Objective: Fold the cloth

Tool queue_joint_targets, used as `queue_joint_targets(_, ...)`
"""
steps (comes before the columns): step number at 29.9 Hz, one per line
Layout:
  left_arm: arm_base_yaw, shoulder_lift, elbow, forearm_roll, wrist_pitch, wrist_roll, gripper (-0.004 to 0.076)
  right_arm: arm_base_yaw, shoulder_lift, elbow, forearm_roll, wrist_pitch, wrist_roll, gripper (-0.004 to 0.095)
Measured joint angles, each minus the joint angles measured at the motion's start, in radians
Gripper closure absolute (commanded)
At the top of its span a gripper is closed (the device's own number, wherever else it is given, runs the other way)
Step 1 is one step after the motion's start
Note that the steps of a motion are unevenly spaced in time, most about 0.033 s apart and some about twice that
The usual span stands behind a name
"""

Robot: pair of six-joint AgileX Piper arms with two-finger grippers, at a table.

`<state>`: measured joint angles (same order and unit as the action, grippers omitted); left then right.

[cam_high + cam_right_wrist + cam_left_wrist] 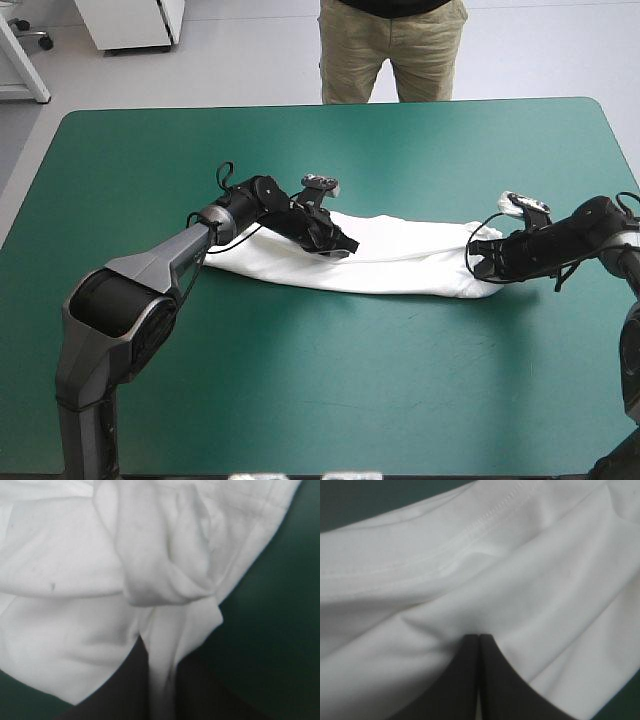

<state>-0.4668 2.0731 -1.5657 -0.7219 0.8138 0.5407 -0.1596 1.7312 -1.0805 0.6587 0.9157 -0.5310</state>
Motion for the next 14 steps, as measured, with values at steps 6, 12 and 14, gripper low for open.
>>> queue_joint_targets(6,0.000,0.000,0.000,0.000,-0.009,-0.008,0.0733,0.006,-0.072,0.004,0.023,-0.018,-0.027,0.0913)
queue_joint_targets(12,0.000,-0.007,-0.001,0.008,-0.019,-0.009,0.0733,0.078,-0.158,-0.070,0.031,0.008,-0.020,0.0913)
queue_joint_targets(14,0.002,-0.023,-0.001,0.035,-0.022,-0.009,0.0733,0.127,-0.160,-0.123,0.031,0.022,0.000,0.0913)
